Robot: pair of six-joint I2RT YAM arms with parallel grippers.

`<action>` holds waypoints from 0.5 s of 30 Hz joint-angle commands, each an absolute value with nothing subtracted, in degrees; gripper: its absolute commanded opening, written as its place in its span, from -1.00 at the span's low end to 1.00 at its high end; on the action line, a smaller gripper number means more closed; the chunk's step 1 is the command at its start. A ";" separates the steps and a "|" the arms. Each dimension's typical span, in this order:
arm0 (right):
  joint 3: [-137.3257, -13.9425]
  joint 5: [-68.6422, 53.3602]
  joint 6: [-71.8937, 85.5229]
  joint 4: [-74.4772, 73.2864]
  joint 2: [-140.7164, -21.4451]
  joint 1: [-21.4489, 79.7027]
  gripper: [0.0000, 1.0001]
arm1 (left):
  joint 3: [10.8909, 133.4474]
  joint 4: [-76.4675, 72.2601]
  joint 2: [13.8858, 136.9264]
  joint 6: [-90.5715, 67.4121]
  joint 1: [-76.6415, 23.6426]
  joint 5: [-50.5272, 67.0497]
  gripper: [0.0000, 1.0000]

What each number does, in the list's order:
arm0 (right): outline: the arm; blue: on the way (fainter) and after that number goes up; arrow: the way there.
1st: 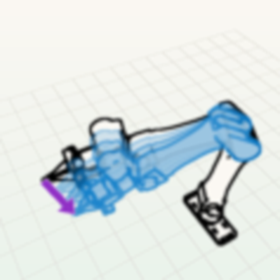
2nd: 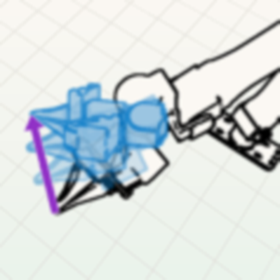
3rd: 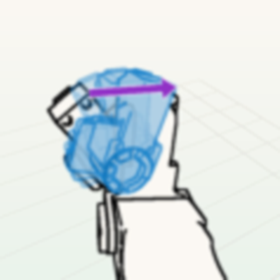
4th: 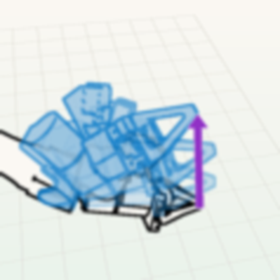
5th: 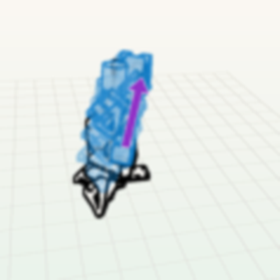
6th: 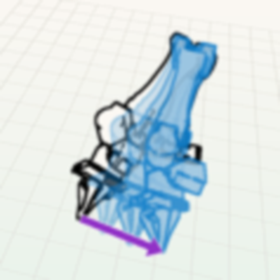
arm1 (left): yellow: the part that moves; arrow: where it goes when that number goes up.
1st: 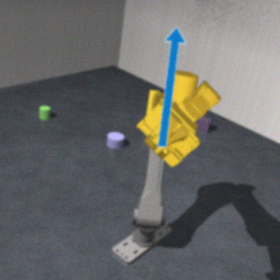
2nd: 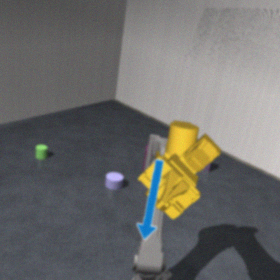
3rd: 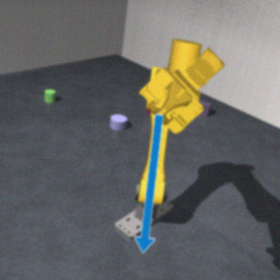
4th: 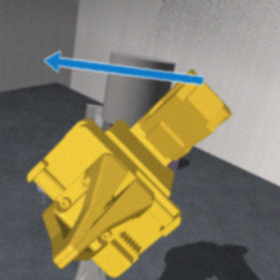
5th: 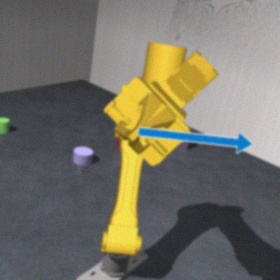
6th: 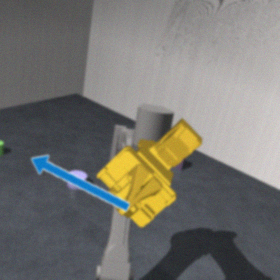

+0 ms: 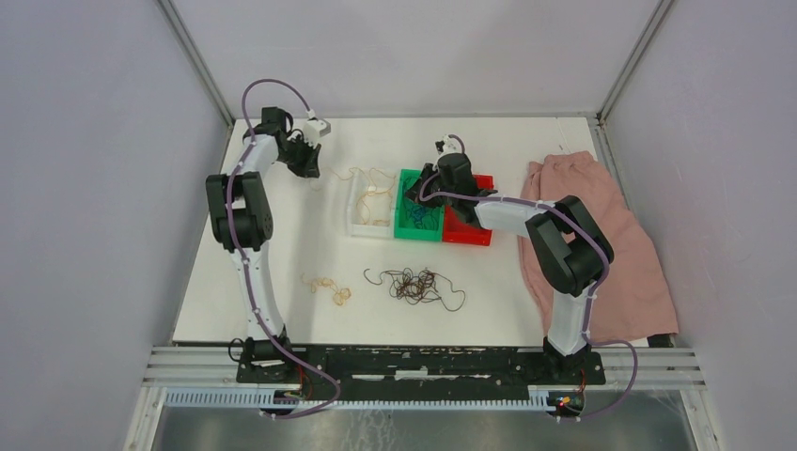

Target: Untangle the cables

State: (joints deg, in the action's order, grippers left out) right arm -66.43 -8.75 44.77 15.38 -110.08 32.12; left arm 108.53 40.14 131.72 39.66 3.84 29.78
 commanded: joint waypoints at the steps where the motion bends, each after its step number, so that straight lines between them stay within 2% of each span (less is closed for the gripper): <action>1: -66.10 -9.40 44.59 17.40 -106.71 32.04 -0.84 | 107.91 40.94 123.33 35.34 3.99 35.93 -0.94; 4: -65.92 -9.47 44.51 17.50 -106.70 32.04 -0.84 | 106.71 40.14 117.26 28.16 2.87 39.07 -0.94; 7: -65.82 -9.49 44.39 17.57 -106.94 32.02 -0.85 | 99.99 36.07 108.55 23.05 0.26 40.97 -0.94; 11: -65.83 -9.46 44.30 17.63 -107.29 31.99 -0.85 | 92.03 32.70 98.57 21.15 -6.09 35.21 -0.94; 15: -65.57 -9.49 44.41 17.66 -107.40 31.99 -0.85 | 87.00 28.70 95.95 17.52 -10.95 30.90 -0.94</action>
